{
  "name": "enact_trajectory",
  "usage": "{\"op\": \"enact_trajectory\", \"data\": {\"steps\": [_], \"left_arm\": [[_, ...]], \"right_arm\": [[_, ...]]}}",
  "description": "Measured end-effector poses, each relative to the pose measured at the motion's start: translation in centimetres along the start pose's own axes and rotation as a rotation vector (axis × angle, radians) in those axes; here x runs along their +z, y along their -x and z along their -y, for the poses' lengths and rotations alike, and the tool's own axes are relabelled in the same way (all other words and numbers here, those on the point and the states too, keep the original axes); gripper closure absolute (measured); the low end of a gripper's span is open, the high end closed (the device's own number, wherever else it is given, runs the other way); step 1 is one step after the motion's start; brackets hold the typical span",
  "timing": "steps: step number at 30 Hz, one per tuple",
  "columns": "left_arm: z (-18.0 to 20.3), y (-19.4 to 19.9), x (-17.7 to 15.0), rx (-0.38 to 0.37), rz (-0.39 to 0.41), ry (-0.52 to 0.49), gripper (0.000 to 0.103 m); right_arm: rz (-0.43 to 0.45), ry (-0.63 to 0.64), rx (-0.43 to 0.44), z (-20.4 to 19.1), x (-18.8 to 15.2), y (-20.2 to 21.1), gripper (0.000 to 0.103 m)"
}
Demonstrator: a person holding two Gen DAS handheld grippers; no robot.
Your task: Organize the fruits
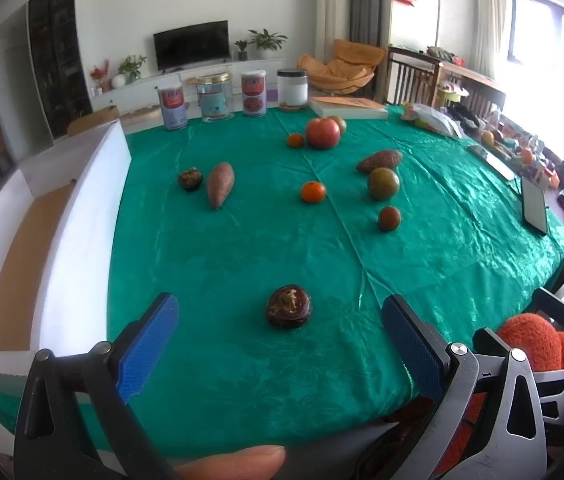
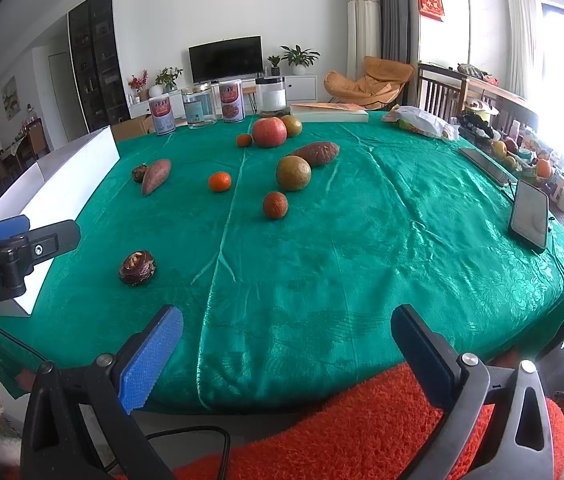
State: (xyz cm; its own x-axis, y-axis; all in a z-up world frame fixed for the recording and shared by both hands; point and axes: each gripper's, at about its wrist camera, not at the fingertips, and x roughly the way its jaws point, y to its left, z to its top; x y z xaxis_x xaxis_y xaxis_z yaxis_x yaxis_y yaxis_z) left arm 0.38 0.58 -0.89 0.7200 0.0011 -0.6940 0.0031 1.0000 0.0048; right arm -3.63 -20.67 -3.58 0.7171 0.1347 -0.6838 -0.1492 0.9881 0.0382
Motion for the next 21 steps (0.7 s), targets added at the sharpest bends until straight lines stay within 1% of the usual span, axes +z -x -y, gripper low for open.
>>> {"op": "enact_trajectory", "data": {"steps": [21], "left_arm": [[-0.29, -0.10, 0.05, 0.003, -0.001, 0.009, 0.001]], "right_arm": [[-0.002, 0.000, 0.000, 0.07, -0.05, -0.02, 0.000]]}}
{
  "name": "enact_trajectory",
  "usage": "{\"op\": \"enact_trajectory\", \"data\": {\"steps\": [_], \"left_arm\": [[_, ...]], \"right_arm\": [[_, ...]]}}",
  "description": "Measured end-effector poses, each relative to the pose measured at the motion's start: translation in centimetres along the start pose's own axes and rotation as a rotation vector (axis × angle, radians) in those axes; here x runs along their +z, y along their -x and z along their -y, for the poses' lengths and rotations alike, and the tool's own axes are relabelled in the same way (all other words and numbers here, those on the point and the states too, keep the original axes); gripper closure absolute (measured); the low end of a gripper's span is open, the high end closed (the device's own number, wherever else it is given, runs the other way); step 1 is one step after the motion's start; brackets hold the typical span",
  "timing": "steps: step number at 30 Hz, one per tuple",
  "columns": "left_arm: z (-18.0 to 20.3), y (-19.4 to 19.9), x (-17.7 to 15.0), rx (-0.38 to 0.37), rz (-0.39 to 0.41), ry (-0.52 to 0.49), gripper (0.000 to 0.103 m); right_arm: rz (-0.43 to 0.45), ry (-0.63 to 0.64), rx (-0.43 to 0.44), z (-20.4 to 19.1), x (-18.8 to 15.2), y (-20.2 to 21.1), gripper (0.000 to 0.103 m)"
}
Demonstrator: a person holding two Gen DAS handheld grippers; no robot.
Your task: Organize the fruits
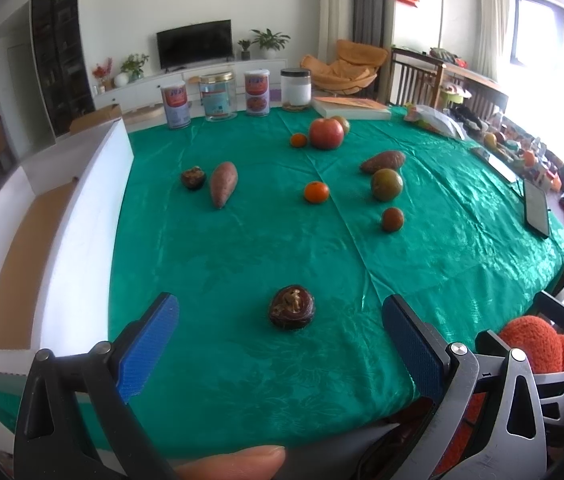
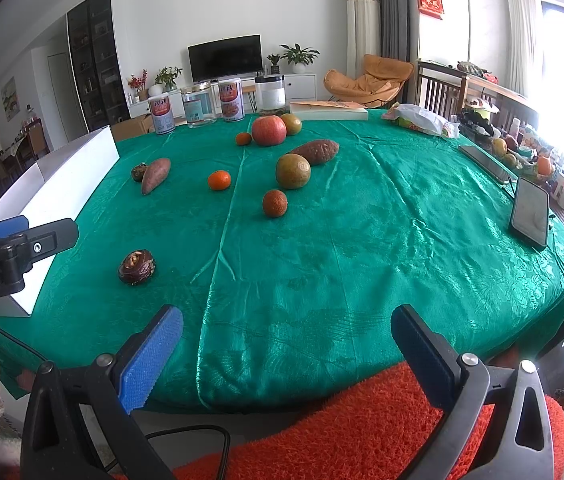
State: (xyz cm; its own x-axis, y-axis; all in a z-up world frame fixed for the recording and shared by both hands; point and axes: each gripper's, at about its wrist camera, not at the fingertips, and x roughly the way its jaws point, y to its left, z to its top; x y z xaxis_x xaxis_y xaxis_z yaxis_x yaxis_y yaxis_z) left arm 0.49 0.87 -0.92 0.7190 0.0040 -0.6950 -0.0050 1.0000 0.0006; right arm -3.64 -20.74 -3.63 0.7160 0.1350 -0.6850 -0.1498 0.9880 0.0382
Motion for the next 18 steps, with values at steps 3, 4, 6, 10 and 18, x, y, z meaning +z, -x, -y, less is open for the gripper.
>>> {"op": "enact_trajectory", "data": {"steps": [3, 4, 6, 10, 18], "left_arm": [[-0.06, -0.03, 0.02, 0.002, 0.000, 0.002, 0.001], [-0.10, -0.04, 0.04, 0.002, -0.001, 0.003, 0.001], [-0.15, -0.02, 0.05, 0.002, -0.001, 0.004, 0.001], [-0.28, -0.05, 0.12, 0.001, 0.000, 0.006, 0.001], [-0.31, -0.06, 0.12, 0.001, -0.002, 0.006, 0.001]], "right_arm": [[0.000, -0.001, 0.000, -0.01, 0.01, 0.00, 0.000], [0.000, 0.000, 0.000, -0.01, 0.02, 0.00, 0.000], [0.000, -0.001, 0.000, 0.00, 0.01, 0.01, 0.000], [0.000, -0.001, 0.000, 0.00, 0.03, 0.02, 0.000], [-0.001, -0.001, 0.001, 0.03, 0.04, 0.00, 0.000]]}}
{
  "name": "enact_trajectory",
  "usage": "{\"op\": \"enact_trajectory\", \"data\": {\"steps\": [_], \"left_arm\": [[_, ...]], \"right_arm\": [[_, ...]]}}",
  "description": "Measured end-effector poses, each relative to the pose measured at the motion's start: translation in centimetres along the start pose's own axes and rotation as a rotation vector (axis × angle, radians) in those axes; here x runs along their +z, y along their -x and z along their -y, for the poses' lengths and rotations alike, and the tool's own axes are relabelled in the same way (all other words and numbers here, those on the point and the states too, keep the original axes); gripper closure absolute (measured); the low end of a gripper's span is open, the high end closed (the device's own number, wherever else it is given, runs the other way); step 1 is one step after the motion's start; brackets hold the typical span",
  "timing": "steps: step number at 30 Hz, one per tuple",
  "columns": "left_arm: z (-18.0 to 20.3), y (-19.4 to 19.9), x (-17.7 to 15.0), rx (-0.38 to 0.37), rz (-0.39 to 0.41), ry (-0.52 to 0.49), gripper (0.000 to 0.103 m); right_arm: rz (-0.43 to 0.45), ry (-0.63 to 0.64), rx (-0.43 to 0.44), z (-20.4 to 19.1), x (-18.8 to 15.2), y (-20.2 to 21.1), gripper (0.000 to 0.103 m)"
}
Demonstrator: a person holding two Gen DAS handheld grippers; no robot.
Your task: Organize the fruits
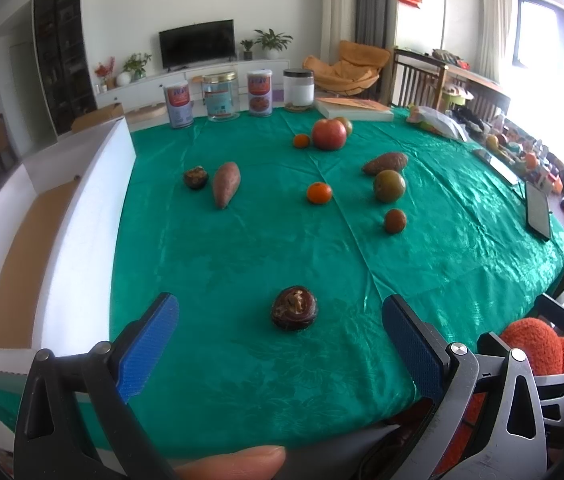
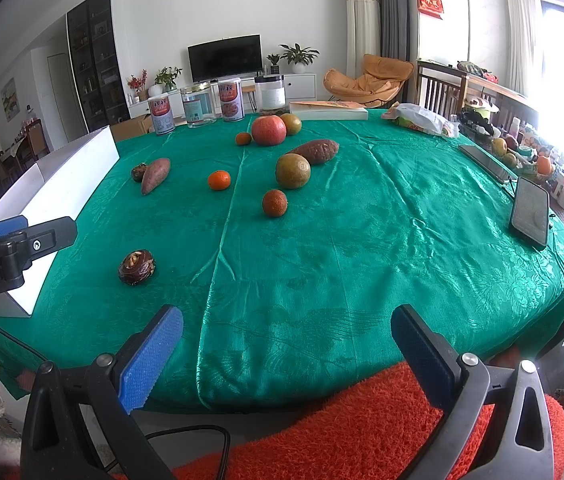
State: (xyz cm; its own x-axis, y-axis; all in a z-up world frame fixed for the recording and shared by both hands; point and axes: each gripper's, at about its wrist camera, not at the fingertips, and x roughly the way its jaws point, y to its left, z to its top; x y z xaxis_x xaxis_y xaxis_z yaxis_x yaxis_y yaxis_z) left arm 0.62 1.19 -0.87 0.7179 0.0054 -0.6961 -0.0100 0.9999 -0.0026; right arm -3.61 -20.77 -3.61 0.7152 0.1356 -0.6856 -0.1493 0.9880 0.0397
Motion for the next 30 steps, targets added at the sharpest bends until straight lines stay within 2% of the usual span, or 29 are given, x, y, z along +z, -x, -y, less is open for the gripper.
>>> {"op": "enact_trajectory", "data": {"steps": [30], "left_arm": [[-0.56, 0.00, 0.19, 0.011, -0.001, 0.013, 0.001]], "right_arm": [[-0.003, -0.007, 0.003, 0.12, -0.27, -0.13, 0.000]]}}
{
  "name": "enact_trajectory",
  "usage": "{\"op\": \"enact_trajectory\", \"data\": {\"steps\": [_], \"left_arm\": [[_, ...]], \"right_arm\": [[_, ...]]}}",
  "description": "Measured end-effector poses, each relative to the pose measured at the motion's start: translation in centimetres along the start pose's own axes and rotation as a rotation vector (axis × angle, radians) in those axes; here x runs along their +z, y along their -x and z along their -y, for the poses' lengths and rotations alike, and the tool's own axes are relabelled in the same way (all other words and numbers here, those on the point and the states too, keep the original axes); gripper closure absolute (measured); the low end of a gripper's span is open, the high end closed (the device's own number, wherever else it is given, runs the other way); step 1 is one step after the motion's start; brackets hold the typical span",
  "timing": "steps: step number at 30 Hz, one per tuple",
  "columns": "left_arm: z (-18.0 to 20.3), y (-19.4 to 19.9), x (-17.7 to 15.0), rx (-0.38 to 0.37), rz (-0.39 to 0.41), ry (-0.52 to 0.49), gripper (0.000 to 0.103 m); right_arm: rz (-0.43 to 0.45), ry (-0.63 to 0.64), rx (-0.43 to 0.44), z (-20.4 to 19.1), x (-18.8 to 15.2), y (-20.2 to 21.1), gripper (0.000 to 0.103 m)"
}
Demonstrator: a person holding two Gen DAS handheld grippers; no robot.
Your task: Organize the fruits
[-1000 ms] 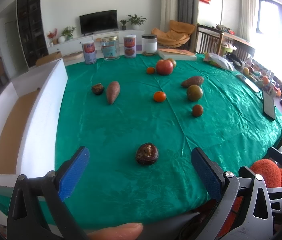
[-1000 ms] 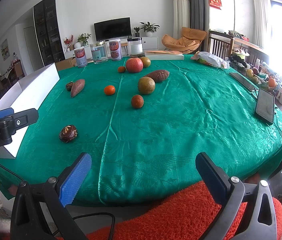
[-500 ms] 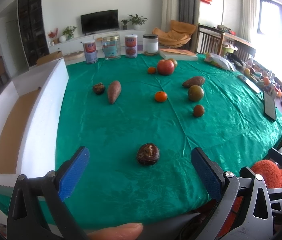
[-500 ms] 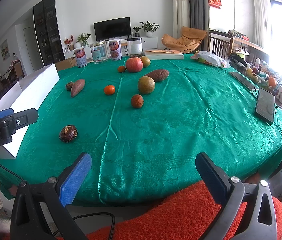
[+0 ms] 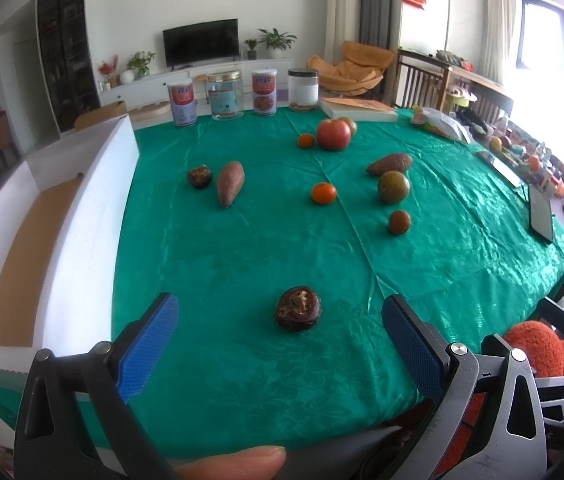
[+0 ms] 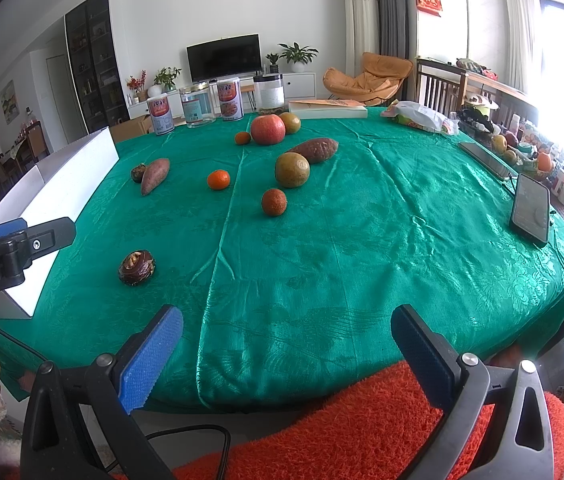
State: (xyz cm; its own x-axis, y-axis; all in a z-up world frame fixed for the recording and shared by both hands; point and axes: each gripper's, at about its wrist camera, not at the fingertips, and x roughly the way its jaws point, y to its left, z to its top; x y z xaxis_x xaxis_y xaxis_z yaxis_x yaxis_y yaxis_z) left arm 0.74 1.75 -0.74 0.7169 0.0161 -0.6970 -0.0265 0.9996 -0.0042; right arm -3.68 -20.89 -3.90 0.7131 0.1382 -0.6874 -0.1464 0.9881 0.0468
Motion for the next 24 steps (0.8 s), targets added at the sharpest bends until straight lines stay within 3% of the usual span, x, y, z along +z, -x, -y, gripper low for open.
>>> {"op": "enact_trajectory", "data": {"steps": [24], "left_arm": [[-0.04, -0.18, -0.03, 0.005, -0.007, 0.005, 0.001]], "right_arm": [[-0.006, -0.010, 0.005, 0.15, 0.09, -0.05, 0.000]]}}
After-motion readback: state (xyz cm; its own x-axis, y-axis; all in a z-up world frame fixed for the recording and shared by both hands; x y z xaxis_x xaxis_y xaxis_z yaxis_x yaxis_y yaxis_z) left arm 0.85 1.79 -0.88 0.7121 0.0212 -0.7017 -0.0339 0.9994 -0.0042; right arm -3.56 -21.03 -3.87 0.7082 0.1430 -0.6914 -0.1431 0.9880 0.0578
